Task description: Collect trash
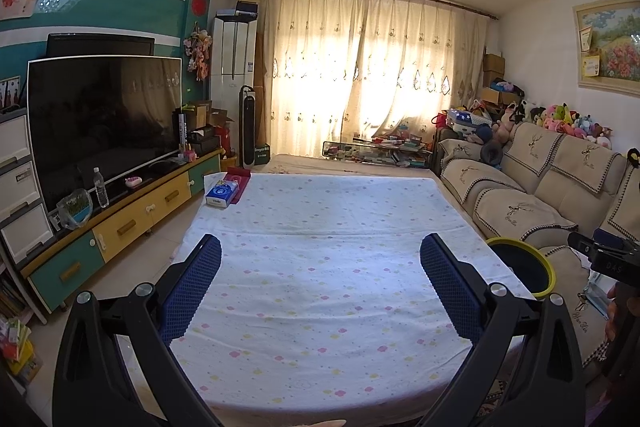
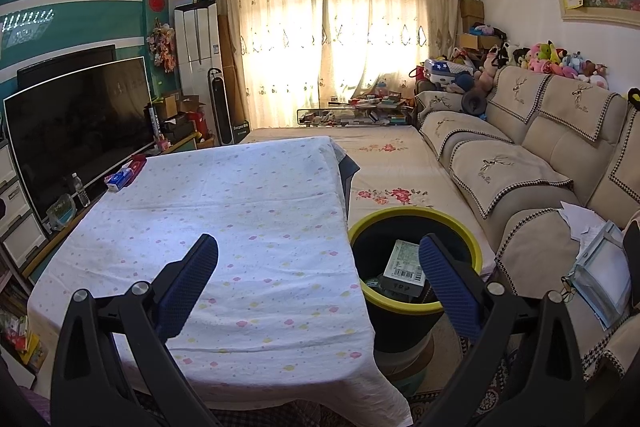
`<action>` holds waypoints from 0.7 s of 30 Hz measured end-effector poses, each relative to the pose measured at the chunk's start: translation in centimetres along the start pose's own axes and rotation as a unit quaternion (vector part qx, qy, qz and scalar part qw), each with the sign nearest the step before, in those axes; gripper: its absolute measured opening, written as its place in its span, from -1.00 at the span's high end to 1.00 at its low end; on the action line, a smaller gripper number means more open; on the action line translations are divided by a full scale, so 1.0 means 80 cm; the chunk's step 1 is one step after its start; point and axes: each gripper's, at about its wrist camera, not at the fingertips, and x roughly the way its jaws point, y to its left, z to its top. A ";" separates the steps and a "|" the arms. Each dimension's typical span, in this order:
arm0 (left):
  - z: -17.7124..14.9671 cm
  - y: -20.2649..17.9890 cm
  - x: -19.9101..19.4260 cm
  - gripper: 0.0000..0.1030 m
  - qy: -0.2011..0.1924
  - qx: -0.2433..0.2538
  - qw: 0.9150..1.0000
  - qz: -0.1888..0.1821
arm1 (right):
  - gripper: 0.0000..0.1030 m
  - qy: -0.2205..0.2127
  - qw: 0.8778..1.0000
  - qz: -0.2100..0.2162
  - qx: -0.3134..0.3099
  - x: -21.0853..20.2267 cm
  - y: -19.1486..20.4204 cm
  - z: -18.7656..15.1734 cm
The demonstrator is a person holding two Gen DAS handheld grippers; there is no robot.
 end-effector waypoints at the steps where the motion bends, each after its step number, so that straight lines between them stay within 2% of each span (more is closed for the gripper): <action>1: -0.001 -0.001 0.000 -0.90 0.000 0.000 1.000 0.000 | -0.86 0.000 1.000 0.000 0.000 0.000 0.000 0.000; 11: -0.002 -0.005 -0.002 -0.90 -0.006 0.002 1.000 -0.005 | -0.86 0.001 1.000 0.000 0.001 0.001 0.002 -0.001; 21: 0.008 -0.006 -0.004 -0.90 -0.009 0.003 1.000 -0.027 | -0.86 0.004 1.000 0.001 0.001 0.005 0.004 -0.003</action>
